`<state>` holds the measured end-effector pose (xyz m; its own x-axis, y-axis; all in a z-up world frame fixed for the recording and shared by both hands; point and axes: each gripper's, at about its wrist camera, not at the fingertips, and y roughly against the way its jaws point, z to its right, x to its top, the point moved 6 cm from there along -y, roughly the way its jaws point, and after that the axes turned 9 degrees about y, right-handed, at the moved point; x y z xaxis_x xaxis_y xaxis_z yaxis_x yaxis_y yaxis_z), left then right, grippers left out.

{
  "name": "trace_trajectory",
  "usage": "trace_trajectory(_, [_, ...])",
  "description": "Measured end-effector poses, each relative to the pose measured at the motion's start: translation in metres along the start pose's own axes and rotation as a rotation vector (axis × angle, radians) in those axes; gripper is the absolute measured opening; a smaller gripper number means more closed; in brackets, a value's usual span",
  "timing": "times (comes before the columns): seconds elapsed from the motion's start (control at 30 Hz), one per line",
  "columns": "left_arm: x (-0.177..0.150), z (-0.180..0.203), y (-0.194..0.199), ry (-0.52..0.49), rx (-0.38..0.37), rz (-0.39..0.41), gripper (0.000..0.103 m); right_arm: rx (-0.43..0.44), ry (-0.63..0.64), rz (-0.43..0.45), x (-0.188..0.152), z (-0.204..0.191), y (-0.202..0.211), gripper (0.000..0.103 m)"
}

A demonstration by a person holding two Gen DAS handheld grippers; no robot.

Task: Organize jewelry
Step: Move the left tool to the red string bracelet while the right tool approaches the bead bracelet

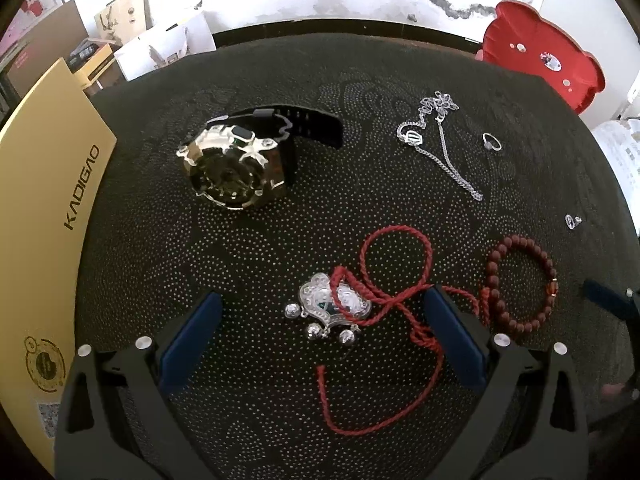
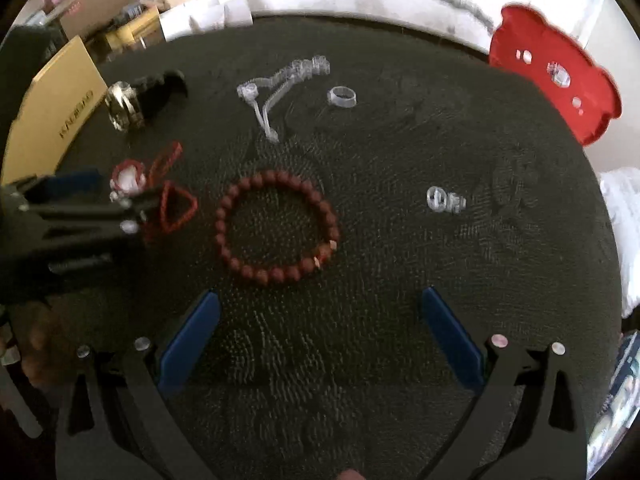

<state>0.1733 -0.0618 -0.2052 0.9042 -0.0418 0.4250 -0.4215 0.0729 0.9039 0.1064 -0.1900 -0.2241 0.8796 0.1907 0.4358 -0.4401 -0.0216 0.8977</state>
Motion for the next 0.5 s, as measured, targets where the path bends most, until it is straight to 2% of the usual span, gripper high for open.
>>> trace_trajectory(0.17, [-0.003,0.001,0.001,0.0,0.001,0.021,0.098,-0.005,0.017,0.039,-0.003,-0.003,-0.001,0.098])
trace_trajectory(0.4, [-0.007,0.001,0.002,0.001,0.002,0.039,0.098,0.004,0.022,0.032,-0.005,-0.007,-0.001,0.097])
trace_trajectory(0.47, [-0.008,0.001,0.003,0.001,0.001,0.042,0.098,0.001,0.056,0.049,0.001,-0.011,0.003,0.086])
trace_trajectory(0.5, [-0.008,0.0,0.004,0.002,-0.001,0.043,0.098,-0.017,0.068,0.053,0.002,-0.015,0.004,0.085])
